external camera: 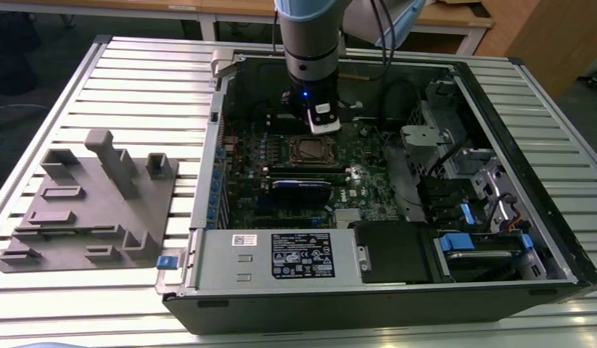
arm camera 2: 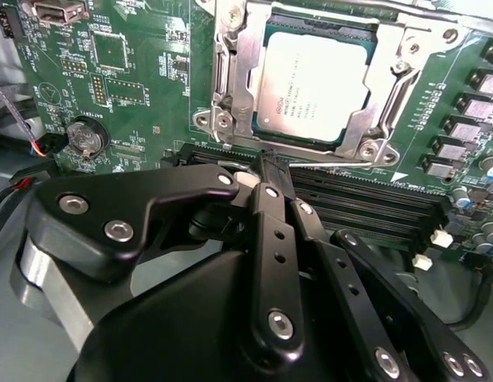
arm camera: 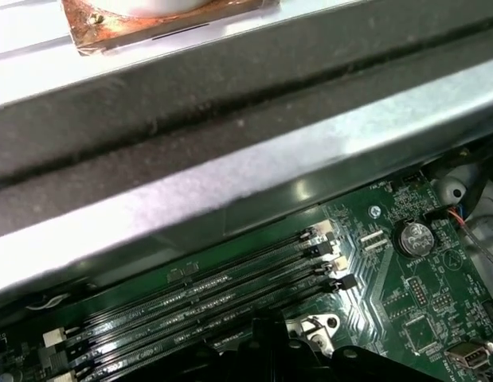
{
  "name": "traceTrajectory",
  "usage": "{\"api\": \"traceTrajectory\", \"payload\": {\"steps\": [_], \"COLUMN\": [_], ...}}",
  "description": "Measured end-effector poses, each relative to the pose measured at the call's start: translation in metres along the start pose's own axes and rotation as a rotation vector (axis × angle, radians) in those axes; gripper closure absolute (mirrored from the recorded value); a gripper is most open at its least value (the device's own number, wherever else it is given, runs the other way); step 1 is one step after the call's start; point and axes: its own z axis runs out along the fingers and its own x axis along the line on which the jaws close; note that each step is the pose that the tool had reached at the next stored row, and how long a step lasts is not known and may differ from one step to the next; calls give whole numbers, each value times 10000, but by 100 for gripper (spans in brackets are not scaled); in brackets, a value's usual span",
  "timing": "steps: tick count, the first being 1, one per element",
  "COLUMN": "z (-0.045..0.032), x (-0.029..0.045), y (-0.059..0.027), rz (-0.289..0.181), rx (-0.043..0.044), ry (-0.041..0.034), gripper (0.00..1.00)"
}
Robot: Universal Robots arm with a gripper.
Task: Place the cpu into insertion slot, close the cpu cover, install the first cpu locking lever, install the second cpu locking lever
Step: 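Install the first cpu locking lever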
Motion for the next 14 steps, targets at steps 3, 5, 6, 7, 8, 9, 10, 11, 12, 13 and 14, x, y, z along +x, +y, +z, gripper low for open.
{"api": "traceTrajectory", "payload": {"steps": [3, 5, 6, 7, 8, 9, 10, 11, 12, 13, 14], "z": [2, 4, 5, 5, 6, 7, 8, 9, 10, 11, 12], "x": [2, 3, 4, 4, 5, 5, 6, 6, 6, 7, 7], "y": [4, 6, 6, 7, 7, 8, 9, 10, 11, 11, 12], "rz": [4, 6, 9, 14, 19, 23, 28, 34, 40, 48, 60], "rx": [-5, -11, -17, -22, -29, -37, -46, -55, -63, -70, -75], "ry": [1, 4, 6, 8, 10, 13, 15, 17, 19, 20, 20], "gripper": [89, 89, 89, 89, 89, 89, 89, 89, 89, 89, 89]}}
